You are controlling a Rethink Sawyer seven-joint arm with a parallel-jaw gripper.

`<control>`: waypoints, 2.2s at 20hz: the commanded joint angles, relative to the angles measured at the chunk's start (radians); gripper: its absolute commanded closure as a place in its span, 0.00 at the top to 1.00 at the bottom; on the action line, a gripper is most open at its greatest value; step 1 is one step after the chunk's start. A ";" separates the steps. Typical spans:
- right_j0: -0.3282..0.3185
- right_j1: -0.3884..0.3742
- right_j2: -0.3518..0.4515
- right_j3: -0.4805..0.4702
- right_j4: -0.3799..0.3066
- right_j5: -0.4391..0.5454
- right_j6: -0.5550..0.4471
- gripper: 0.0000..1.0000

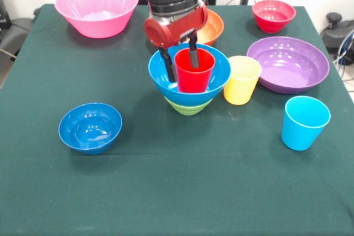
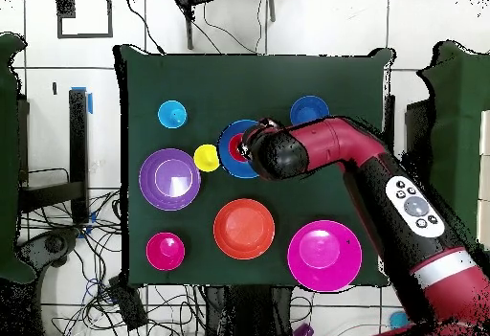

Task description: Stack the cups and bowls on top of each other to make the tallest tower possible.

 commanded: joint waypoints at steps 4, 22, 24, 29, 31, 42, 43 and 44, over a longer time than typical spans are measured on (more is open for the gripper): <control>0.043 -0.157 -0.036 0.076 0.028 0.118 -0.045 1.00; -0.030 -0.108 -0.017 -0.119 0.065 0.306 -0.296 1.00; -0.025 -0.099 -0.013 -0.145 0.066 0.326 -0.305 1.00; -0.009 -0.053 -0.015 -0.221 0.058 0.348 -0.320 1.00; 0.000 -0.039 -0.017 -0.251 0.054 0.366 -0.328 1.00; -0.033 -0.011 0.023 -0.387 0.082 0.499 -0.476 1.00; -0.033 0.000 0.024 -0.394 0.078 0.494 -0.483 1.00; -0.034 0.010 0.025 -0.402 0.074 0.488 -0.491 1.00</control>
